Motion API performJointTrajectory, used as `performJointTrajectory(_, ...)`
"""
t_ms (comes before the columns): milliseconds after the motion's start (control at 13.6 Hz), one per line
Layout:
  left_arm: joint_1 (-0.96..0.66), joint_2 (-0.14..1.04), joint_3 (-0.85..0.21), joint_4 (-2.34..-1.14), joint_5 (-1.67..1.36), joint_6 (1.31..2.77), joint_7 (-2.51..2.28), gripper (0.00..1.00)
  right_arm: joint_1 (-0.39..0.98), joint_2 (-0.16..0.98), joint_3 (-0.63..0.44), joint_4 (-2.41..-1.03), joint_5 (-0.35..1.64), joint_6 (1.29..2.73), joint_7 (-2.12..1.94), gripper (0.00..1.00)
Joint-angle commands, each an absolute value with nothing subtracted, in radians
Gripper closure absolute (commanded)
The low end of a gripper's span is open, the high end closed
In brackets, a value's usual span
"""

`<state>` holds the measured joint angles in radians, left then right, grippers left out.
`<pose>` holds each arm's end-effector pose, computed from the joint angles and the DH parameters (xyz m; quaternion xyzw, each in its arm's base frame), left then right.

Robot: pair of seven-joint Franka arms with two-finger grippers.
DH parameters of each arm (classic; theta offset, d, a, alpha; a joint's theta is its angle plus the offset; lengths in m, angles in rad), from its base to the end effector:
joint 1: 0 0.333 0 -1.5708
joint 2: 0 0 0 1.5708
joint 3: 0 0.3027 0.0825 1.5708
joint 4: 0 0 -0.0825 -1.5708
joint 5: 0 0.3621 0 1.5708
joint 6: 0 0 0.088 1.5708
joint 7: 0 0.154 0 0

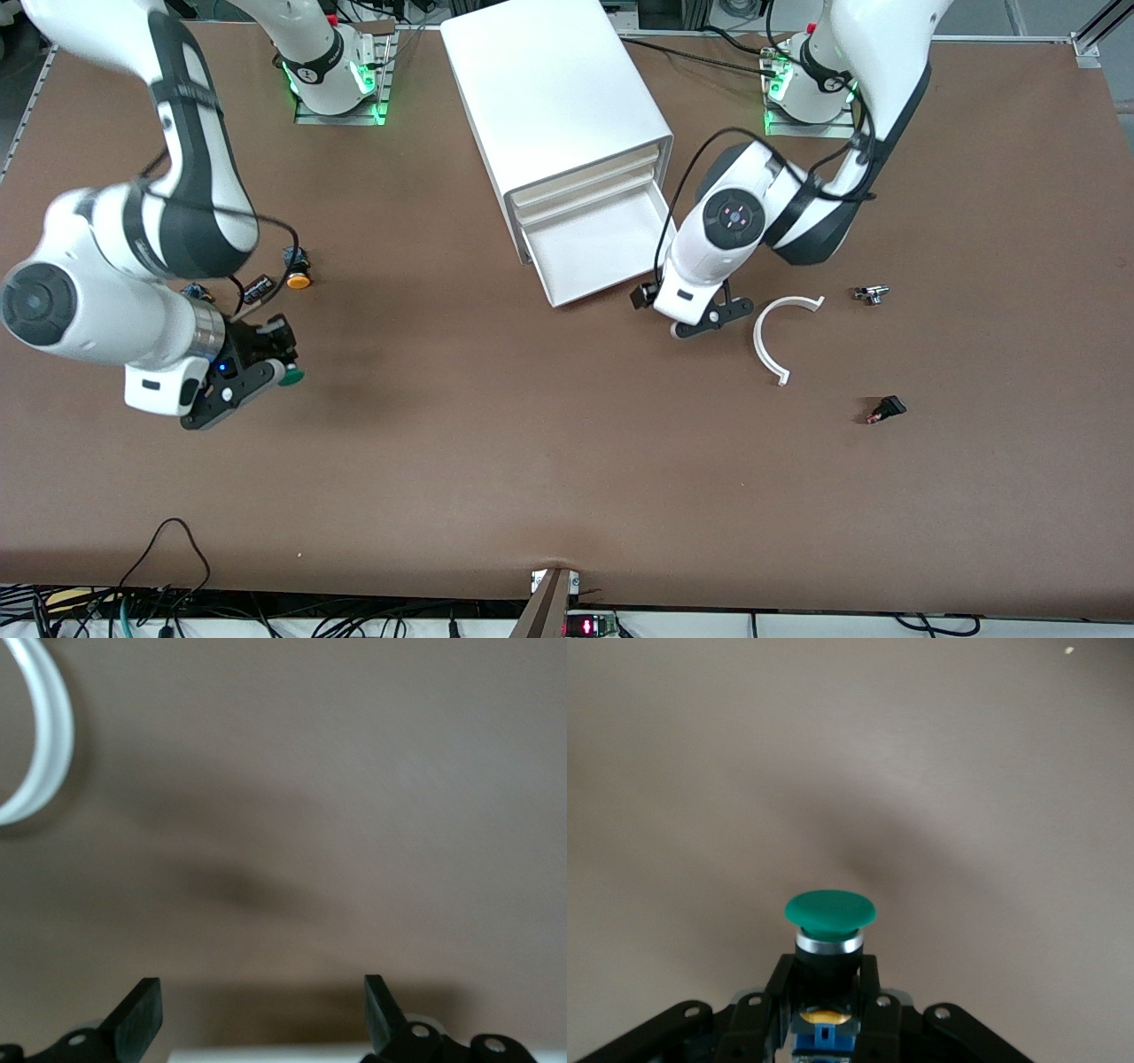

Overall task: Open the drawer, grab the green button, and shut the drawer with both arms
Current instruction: 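Set the green button on the table while the left gripper pushes the drawer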

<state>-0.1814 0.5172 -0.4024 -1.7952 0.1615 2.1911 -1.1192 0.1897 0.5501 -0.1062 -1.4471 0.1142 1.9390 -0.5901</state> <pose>0.5268 -0.3222 0.2299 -0.9706 -0.2355 0.0504 0.0052 0.6671 0.0782 0.3161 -0.9480 -0.3160 0.0203 0.0308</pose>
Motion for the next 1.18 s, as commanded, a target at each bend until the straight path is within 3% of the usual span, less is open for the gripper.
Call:
performJointTrajectory(0,-0.225,0.567,-0.402,-1.752,0.270,2.184,-1.334,0.00,0.123,0.540,-0.094,-1.610,0.101,2.147,-0.737,1.00)
performJointTrajectory(221,-0.279,0.583,-0.403,-1.756,0.275,2.212,-1.442,0.00,0.066,0.590,-0.092,-1.704,0.115,2.348,-0.854,1.00)
performJointTrajectory(664,-0.293,0.580,-0.485,-1.795,0.256,2.206,-1.512,0.00,0.020,0.661,-0.084,-1.810,0.118,2.546,-0.870,0.97)
performJointTrajectory(738,-0.288,0.583,-0.508,-1.798,0.246,2.206,-1.508,0.00,0.021,0.660,-0.084,-1.810,0.118,2.546,-0.870,0.89)
performJointTrajectory(885,-0.288,0.583,-0.537,-1.801,0.242,2.206,-1.500,0.00,0.021,0.638,-0.084,-1.807,0.120,2.540,-0.861,0.00)
performJointTrajectory(1107,-0.285,0.583,-0.557,-1.801,0.235,2.200,-1.493,0.00,0.023,0.551,-0.078,-1.786,0.121,2.421,-0.862,0.00)
